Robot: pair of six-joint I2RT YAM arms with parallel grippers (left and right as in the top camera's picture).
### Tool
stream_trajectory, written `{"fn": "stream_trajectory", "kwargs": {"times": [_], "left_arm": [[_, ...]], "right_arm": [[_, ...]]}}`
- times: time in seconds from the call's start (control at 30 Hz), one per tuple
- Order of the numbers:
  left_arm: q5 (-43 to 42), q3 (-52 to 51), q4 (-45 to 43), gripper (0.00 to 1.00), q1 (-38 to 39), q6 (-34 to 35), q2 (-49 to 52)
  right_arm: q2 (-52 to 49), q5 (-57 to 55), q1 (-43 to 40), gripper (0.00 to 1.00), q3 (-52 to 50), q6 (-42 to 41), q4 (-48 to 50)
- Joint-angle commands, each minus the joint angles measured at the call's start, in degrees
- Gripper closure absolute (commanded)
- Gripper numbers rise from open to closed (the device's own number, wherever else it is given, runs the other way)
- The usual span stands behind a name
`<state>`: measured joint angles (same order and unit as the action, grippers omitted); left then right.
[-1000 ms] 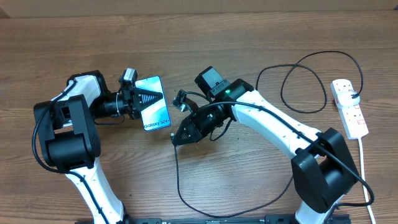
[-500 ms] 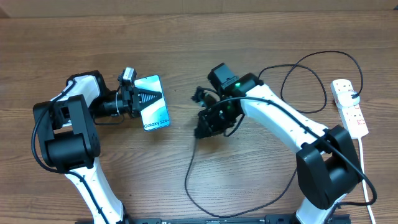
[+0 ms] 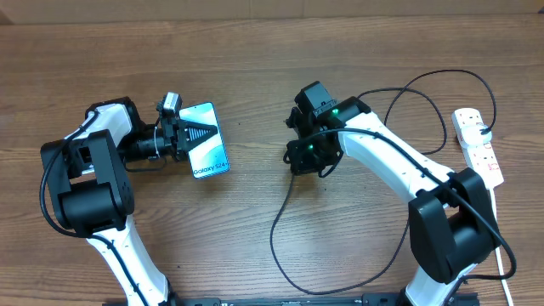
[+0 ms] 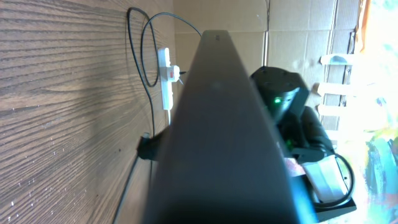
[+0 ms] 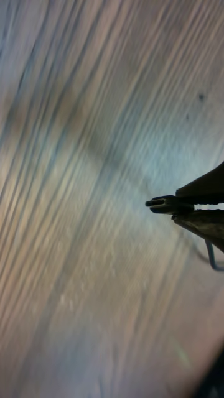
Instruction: Plug charger to phone and switch on socket
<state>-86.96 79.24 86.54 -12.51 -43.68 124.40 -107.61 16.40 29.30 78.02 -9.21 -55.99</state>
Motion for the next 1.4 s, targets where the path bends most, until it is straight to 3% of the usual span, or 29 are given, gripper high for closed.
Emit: {"fn": "stream_trajectory", "kwargs": {"times": [0.0, 0.27, 0.43, 0.5, 0.57, 0.67, 0.77, 0.9, 1.13, 1.27, 1.37], "left_arm": [[-1.3, 1.2, 0.0, 0.96, -0.2, -1.0, -1.5], [-1.3, 1.2, 0.0, 0.96, -0.2, -1.0, -1.5], [-1.3, 1.2, 0.0, 0.96, -0.2, -1.0, -1.5], [-1.1, 1.2, 0.0, 0.96, -0.2, -1.0, -1.5], [-1.0, 1.2, 0.0, 0.96, -0.2, -1.1, -1.5], [-1.0, 1.2, -0.1, 0.96, -0.2, -1.1, -1.5], [-1.0, 1.2, -0.1, 0.96, -0.2, -1.1, -1.5], [-1.0, 1.2, -0.1, 0.96, -0.2, -1.1, -1.5], [-1.0, 1.2, -0.1, 0.96, -0.2, -1.1, -1.5], [-1.0, 1.2, -0.1, 0.96, -0.2, -1.1, -1.5], [-1.0, 1.2, 0.0, 0.96, -0.2, -1.1, -1.5]], "right_arm": [[0.1, -7.2, 0.2, 0.96, -2.7, -1.2, 1.3], [-4.7, -8.9, 0.2, 0.96, -6.3, -2.2, 8.2], [-7.1, -15.6, 0.2, 0.96, -6.3, -5.1, 11.0], [-7.5, -16.6, 0.2, 0.87, -6.3, -5.8, 11.4], [-7.5, -16.6, 0.2, 0.71, -6.3, -5.8, 11.4], [-7.5, -16.5, 0.2, 0.63, -6.3, -5.9, 11.4], [-7.5, -16.3, 0.2, 0.64, -6.3, -6.1, 11.7], [-7.5, -16.3, 0.2, 0.79, -6.3, -7.3, 12.0], [-7.5, -14.6, 0.2, 0.80, -6.3, -7.6, 11.3], [-7.5, -14.6, 0.2, 0.93, -6.3, -7.6, 11.2], [-7.5, -13.9, 0.2, 0.95, -6.3, -8.2, 11.1]]}}
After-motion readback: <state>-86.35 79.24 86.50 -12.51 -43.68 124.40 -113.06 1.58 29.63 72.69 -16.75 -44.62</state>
